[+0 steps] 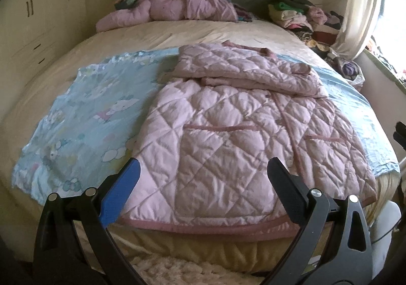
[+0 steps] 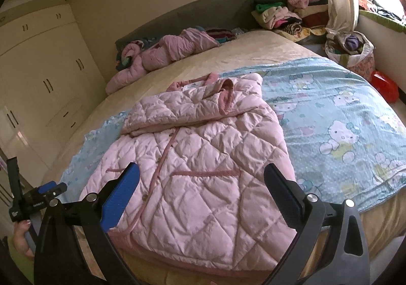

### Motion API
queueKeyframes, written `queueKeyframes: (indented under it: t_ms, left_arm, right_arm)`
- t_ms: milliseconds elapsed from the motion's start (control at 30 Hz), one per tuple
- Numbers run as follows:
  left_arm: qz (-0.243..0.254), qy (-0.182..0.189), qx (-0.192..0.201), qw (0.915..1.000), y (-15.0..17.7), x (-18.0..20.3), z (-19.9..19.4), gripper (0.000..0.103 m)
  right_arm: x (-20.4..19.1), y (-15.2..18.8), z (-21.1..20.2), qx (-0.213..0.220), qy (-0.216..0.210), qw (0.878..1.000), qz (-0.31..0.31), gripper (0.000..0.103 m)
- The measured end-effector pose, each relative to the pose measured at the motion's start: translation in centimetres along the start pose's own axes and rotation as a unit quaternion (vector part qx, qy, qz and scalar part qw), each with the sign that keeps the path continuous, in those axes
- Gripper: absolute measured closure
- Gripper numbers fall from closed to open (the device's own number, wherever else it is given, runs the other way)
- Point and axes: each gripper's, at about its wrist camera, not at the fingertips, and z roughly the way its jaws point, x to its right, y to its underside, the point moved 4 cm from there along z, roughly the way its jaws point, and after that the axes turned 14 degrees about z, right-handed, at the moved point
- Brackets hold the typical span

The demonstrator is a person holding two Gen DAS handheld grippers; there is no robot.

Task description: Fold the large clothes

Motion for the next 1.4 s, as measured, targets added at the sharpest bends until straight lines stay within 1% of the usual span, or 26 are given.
queueKeyframes:
  t_ms: [300,633,867,1033,1200,1400]
  left_arm:
    - [-0.027,-0.025,-0.027,0.999,2.1,-3.0,0.9,0.009]
    - [-0.059,-0.041,-0.062,0.9955,4.8,-5.9,3.2,0.009]
    - [-0.061,-0.05,-0.085,0.9932,6.2,-6.8,4.6,0.009]
    - [-0.063,-0.056,-0.101,0.9914,7.3,-7.7,5.8,0.009]
    - [-0.068,-0.048,-0.115,0.9899,8.2,-8.1,7.3,0.009]
    - [-0.074,-0.025,-0.13,0.9885,9.1,-8.2,9.5,0.009]
  right_arm:
    - [1.9,1.1,0.6,-0.023,0.01,1.0,0.007,0.005]
    - [5.6,2.7,1.6,-0.051,0.04,0.998,0.021,0.005]
    - [8.5,4.0,2.3,-0.072,0.063,0.995,0.037,0.005]
    - [9.0,4.9,3.1,-0.087,0.068,0.993,0.034,0.005]
    - [9.2,5.9,3.9,-0.105,0.065,0.992,0.034,0.005]
    - [9.9,6.9,4.3,-0.116,0.074,0.99,0.033,0.005]
